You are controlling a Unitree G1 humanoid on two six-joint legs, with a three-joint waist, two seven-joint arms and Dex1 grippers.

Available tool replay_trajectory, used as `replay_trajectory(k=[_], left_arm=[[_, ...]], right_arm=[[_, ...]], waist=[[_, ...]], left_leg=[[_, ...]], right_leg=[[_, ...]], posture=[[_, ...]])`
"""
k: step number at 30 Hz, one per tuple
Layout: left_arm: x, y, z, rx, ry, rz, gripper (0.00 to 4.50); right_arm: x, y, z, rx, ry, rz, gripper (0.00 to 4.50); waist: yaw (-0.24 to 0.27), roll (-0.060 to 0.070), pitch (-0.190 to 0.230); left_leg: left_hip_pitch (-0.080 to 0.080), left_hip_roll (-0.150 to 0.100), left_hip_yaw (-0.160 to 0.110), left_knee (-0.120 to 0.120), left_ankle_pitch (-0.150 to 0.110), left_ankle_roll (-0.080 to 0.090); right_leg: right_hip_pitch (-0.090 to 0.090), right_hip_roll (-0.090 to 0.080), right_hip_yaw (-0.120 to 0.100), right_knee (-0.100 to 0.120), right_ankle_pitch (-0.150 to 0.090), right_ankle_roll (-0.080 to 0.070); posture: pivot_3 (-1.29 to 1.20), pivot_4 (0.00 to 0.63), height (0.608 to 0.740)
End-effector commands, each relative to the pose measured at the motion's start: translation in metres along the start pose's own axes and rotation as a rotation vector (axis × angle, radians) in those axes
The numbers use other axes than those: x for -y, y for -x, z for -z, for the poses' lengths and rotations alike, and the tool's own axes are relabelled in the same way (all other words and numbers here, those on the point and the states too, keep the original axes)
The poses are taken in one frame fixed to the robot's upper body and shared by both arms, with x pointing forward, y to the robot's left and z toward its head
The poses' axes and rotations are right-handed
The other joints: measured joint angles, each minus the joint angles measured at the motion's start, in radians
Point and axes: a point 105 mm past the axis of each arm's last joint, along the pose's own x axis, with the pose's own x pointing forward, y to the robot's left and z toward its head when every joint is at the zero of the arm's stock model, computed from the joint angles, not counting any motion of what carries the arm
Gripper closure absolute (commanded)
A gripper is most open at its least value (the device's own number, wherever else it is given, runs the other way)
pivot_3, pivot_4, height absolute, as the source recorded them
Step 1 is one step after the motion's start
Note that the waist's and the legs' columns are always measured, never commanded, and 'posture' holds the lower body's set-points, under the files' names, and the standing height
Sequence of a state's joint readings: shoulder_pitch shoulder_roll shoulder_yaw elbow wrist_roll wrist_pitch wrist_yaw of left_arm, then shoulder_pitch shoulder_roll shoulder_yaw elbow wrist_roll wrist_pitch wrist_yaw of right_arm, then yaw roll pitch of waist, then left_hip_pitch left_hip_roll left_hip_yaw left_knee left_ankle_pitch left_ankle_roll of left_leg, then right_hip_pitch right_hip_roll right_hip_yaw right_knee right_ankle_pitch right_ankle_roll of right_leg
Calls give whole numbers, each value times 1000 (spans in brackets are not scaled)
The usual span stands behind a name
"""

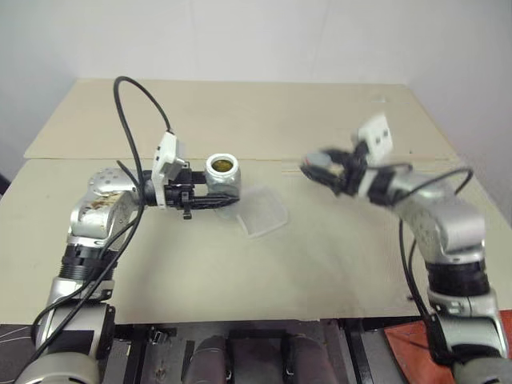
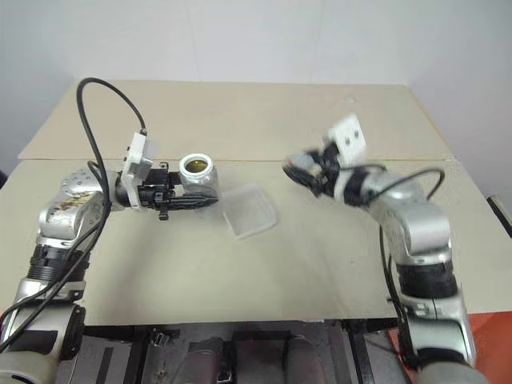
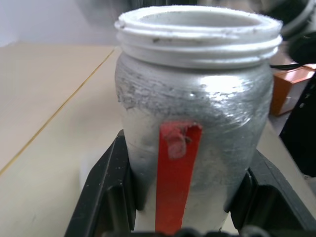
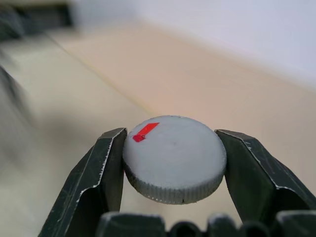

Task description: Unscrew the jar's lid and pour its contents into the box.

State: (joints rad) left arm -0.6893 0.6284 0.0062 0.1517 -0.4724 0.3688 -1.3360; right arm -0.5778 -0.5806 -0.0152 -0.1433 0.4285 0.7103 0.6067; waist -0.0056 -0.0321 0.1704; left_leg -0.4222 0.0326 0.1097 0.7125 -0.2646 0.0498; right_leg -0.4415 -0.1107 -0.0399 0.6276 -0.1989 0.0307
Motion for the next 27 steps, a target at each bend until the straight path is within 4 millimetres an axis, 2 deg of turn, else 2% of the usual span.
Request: replay_trajectory(k=[1, 3, 5, 6, 9, 12, 16, 19, 22, 24, 27], left_arm=[[-3, 5, -13, 24, -59, -42, 2553], [-5, 7, -14, 25, -60, -59, 2553], [-6, 8, -14, 26, -59, -69, 2553], [-6, 8, -14, 24, -60, -72, 2553], [-8, 8, -15, 20, -67, -83, 2553], [-13, 8, -18, 20, -93, -111, 2553], [-34, 6, -20, -28, -248, -260, 2553], [-58, 0, -13, -182, -597, -427, 2553], [-72, -13, -11, -382, -1142, -457, 2553], [-74, -29, -20, -391, -1455, -418, 2553], [-73, -50, -31, -347, -1823, -361, 2553]], right_arm=[[4, 11, 12, 2, 48, 61, 1737], [3, 15, 41, -72, 8, 95, 1737], [1, 16, 59, -114, -17, 112, 1737], [0, 16, 65, -127, -30, 111, 1020], [-2, 18, 76, -173, -41, 116, 148], [-2, 22, 72, -186, -17, 105, 31], [-14, 31, 35, -138, -9, -24, 31], [-36, 38, 11, -114, -23, -174, 31], [-55, 44, -2, -112, -3, -303, 31], [-63, 47, -10, -117, 19, -352, 31], [-66, 48, -18, -119, 28, -387, 31]], waist=[[-7, 0, 0], [-8, 0, 0], [-8, 0, 0], [-9, 0, 0], [-9, 0, 0], [-7, 0, 0], [-3, 0, 0], [6, 0, 0], [16, 0, 0], [21, -1, 0], [28, -1, 0]], left_leg=[[0, 0, -1, 0, 0, 0], [1, 1, -1, 0, 0, 0], [2, 1, -2, 0, 0, 0], [2, 0, -2, 0, 0, 0], [2, 0, -2, 0, 0, 0], [2, 0, -3, 0, 0, 0], [2, 0, -3, 0, 0, 0], [3, 0, -4, 0, -3, 4], [4, -1, -4, 0, -5, 8], [4, -1, -3, 0, -5, 8], [1, -2, -2, 0, -6, 10]], right_leg=[[0, 0, 0, 0, 0, 0], [1, 1, 0, -1, 0, 0], [1, 1, 0, -2, 0, 0], [1, 1, 1, -2, 0, 0], [1, 1, 1, -2, 0, 0], [1, 1, 1, -2, 0, 0], [1, 1, 1, -2, 0, 0], [2, 0, 1, -3, 0, 0], [4, 0, 1, -4, 0, -1], [4, 0, 0, -4, 1, -1], [3, -2, -1, -3, 1, 0]], posture=[[0, 150, 740], [0, 150, 740], [0, 150, 740], [0, 150, 740], [0, 150, 740], [0, 150, 740], [0, 150, 740], [0, 150, 740], [0, 150, 740], [0, 150, 740], [0, 150, 740]])
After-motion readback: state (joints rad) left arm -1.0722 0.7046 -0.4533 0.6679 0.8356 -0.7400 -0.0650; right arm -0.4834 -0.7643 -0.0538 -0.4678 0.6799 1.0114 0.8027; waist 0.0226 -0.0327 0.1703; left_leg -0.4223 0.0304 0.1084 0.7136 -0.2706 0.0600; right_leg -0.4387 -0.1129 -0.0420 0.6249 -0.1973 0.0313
